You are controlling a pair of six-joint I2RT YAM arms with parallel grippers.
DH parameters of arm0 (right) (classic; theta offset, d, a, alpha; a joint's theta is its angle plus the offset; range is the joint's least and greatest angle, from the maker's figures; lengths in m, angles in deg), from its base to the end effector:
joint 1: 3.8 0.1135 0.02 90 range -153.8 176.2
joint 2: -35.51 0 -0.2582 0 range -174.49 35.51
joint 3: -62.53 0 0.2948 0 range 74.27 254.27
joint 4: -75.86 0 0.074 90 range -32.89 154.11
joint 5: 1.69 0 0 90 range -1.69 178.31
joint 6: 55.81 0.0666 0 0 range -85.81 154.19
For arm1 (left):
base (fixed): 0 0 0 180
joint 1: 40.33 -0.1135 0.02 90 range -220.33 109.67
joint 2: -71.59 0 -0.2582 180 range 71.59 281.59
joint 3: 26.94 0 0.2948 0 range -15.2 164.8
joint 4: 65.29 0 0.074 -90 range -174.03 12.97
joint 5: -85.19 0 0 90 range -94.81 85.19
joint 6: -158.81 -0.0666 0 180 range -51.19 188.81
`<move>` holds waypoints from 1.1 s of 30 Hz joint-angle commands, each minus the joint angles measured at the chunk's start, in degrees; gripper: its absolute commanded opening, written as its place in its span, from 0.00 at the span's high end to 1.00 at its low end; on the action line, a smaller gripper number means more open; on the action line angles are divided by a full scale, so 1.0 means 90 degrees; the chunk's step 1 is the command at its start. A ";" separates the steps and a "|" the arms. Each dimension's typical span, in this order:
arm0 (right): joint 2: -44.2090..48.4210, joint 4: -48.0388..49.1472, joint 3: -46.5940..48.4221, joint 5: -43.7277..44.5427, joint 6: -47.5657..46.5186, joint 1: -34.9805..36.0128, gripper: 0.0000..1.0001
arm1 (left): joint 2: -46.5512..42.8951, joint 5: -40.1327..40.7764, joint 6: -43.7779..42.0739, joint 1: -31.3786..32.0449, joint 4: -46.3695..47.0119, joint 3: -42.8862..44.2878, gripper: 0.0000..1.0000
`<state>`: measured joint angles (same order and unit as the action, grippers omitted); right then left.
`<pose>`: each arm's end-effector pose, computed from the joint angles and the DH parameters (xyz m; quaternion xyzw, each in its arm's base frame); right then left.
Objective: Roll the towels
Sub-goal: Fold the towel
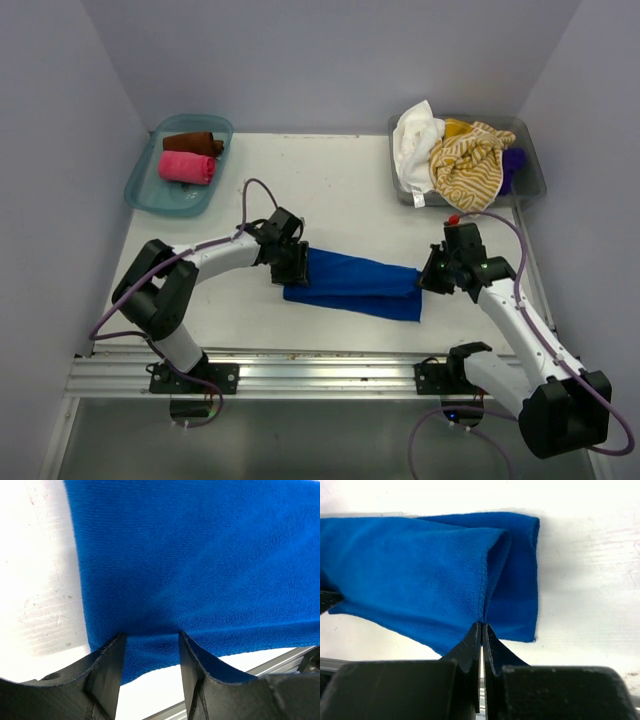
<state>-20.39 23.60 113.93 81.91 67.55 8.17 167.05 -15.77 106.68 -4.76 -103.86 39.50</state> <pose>0.2391 0.0583 0.1869 0.1619 0.9431 0.1594 0.2429 0.2818 -0.2171 0.0987 -0.0010 0.9766 -0.1907 0.0990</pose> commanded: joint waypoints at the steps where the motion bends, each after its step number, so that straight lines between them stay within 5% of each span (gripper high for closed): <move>1: 0.0215 -0.0625 0.0125 0.0329 -0.0114 -0.0002 1.00 | -0.0030 0.0163 -0.0252 -0.0144 -0.0007 0.0172 0.50; 11: -0.0019 -0.0626 -0.0548 0.0320 0.0463 0.0018 1.00 | -0.0157 0.0144 -0.0301 -0.0193 -0.0095 0.0231 0.50; 12: -0.0029 -0.0626 -0.0569 0.0281 0.0453 0.0028 0.96 | -0.0177 0.0134 -0.0311 -0.0193 -0.0114 0.0241 0.50; 14: 0.0039 -0.0626 -0.0598 0.0281 0.0453 0.0028 0.63 | -0.0226 0.0134 -0.0340 -0.0202 -0.0134 0.0299 0.50; 17: 0.0069 -0.0558 -0.0452 0.0456 0.0482 0.0018 0.50 | -0.0236 0.0134 -0.0389 -0.0212 -0.0222 0.0387 0.50; 25: -0.0868 0.0086 -0.0051 0.0691 0.0394 0.0008 0.64 | -0.0294 0.0144 -0.0448 -0.0242 -0.0290 0.0446 0.50; 33: -0.1572 0.0790 0.0203 0.0408 0.0316 -0.0002 0.57 | -0.0333 0.0046 -0.0409 -0.0251 -0.0261 0.0466 0.50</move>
<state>-33.92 26.75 112.99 85.93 71.03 8.34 166.48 -15.27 104.15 -6.46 -105.89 41.60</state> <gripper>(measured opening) 0.427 0.501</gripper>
